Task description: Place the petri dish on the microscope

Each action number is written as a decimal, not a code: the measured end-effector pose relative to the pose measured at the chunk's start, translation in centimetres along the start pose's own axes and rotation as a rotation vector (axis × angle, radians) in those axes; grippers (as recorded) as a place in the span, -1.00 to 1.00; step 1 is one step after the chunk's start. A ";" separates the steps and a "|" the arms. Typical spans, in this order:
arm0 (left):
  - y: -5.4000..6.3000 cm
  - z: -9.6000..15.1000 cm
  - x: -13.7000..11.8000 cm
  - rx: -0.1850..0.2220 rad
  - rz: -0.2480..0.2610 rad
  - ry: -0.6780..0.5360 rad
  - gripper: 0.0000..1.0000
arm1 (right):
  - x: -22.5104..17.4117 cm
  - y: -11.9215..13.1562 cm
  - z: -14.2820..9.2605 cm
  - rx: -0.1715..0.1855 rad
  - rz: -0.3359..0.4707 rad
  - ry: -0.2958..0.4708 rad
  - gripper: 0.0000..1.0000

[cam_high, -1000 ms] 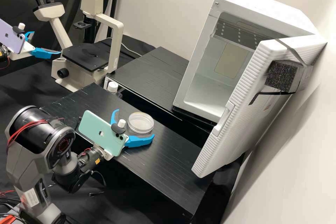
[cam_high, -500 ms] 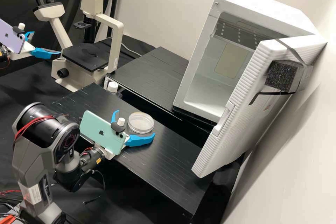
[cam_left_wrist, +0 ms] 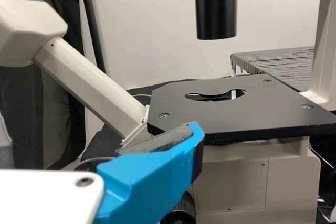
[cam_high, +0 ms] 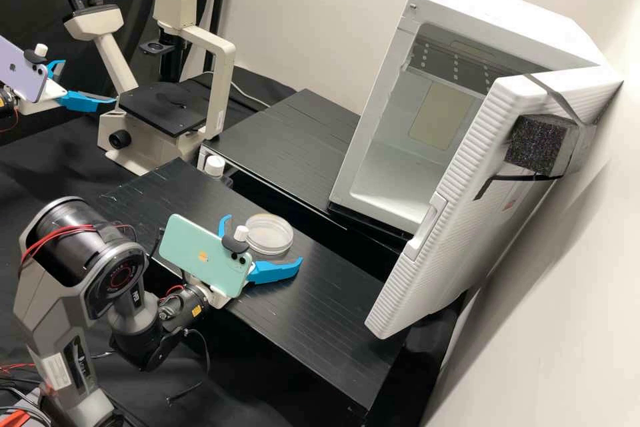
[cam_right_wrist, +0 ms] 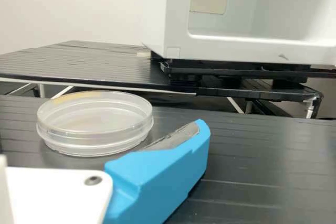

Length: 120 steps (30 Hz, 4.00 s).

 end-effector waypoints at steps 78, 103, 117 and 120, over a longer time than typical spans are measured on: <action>0.0 0.0 0.0 0.000 0.000 0.000 1.00 | -1.7 -1.3 -6.1 0.059 -0.143 0.335 -1.00; 0.0 0.0 0.0 0.000 0.000 0.000 1.00 | 5.7 -7.6 -19.2 -0.037 -0.185 0.535 -1.00; 0.0 0.0 0.0 0.000 0.000 0.000 1.00 | 11.6 -11.1 -22.3 -0.026 -0.218 0.491 -1.00; 0.0 0.0 0.0 0.000 0.000 0.000 1.00 | 12.6 -11.6 -22.9 -0.058 -0.218 0.492 -1.00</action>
